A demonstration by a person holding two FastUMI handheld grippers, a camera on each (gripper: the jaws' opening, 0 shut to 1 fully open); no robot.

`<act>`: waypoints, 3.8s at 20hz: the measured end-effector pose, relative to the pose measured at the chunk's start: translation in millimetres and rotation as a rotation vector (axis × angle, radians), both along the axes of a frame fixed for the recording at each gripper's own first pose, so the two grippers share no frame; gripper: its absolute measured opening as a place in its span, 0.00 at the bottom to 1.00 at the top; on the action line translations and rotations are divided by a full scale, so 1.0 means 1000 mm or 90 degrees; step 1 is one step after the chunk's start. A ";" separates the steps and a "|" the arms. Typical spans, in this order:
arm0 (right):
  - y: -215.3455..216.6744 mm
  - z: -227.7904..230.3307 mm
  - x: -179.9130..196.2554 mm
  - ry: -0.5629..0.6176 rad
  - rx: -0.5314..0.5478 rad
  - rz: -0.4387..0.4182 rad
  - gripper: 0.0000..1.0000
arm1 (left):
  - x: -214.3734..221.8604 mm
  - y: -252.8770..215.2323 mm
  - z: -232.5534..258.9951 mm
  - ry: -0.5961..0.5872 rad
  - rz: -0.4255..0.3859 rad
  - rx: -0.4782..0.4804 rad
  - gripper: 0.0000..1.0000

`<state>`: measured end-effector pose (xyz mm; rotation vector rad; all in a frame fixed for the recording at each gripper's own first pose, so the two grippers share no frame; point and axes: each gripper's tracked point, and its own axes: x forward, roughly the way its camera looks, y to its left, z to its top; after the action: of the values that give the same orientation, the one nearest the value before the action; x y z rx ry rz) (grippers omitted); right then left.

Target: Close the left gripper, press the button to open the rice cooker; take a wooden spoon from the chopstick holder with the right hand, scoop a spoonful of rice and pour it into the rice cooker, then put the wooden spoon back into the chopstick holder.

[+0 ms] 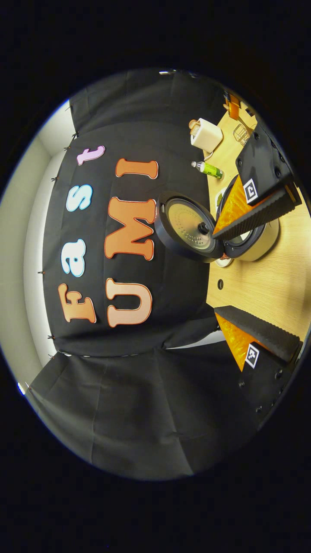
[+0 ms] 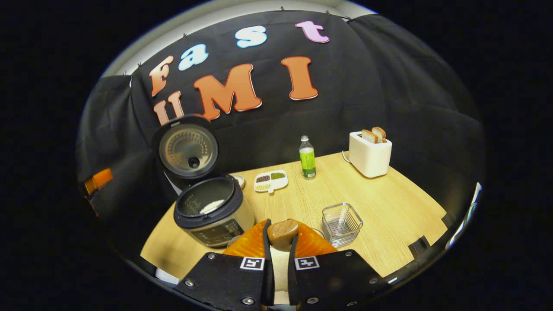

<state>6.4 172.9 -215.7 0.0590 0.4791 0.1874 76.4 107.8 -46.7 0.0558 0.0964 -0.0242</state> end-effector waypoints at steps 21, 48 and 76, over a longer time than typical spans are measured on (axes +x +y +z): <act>0.036 -0.044 -0.027 0.180 0.383 -0.077 0.11 | 0.005 0.032 -0.014 0.020 0.001 -0.002 0.98; -0.037 0.004 0.006 0.173 0.749 -0.219 0.11 | 0.003 0.015 -0.004 0.011 -0.005 0.008 0.97; 0.088 0.091 0.126 0.146 0.762 -0.140 0.11 | 0.029 0.033 -0.010 0.016 0.001 0.002 0.98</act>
<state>132.2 260.8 -125.1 1.3090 0.5280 0.2300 105.9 141.1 -56.2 0.0593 0.1212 -0.0226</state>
